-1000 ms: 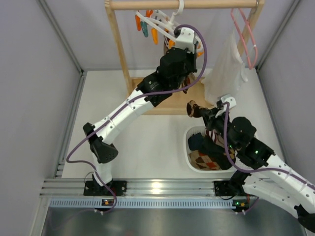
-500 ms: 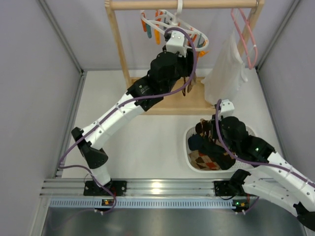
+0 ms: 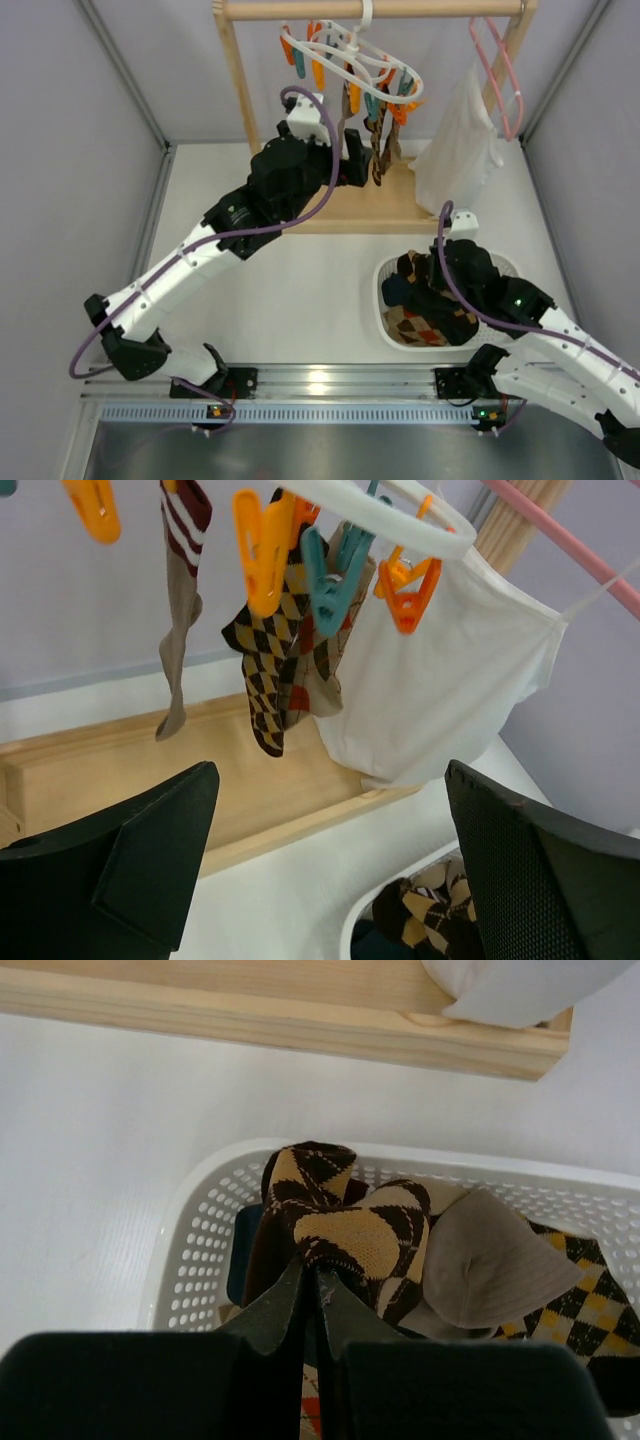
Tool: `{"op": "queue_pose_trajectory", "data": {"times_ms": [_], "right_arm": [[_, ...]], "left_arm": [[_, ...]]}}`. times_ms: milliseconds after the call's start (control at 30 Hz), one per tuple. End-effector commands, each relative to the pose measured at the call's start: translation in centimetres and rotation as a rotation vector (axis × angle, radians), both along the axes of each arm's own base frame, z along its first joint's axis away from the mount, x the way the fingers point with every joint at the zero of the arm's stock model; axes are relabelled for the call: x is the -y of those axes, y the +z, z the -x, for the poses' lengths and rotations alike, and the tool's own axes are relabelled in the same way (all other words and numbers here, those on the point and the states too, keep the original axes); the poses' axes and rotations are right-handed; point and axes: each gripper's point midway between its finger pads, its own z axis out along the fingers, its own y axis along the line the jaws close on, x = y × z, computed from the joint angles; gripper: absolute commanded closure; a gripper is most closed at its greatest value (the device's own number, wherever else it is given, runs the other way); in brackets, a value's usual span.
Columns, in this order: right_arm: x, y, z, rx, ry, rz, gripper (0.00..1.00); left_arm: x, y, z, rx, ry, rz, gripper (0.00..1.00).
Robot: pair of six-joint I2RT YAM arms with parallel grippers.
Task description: Remove the socks clipped to the hanger
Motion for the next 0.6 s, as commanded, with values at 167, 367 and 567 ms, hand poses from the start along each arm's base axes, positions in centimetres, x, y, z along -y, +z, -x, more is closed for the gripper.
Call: {"op": "queue_pose_trajectory", "data": {"times_ms": [167,367,567], "right_arm": [[-1.3,-4.1,0.8,-0.116,-0.036,-0.102,1.0],[-1.7,-4.1,2.2,-0.121,0.015,-0.182,1.0],[-3.7,-6.8,3.9,-0.238,0.122,-0.201,0.95]], "left_arm": [[-5.6,0.5,4.9,0.007,-0.008,0.111,0.02],[-8.6,-2.5,6.3,-0.012,0.036,0.096,0.02],[-11.5,-5.1,8.4,-0.033,0.059,0.135,0.02]]}}
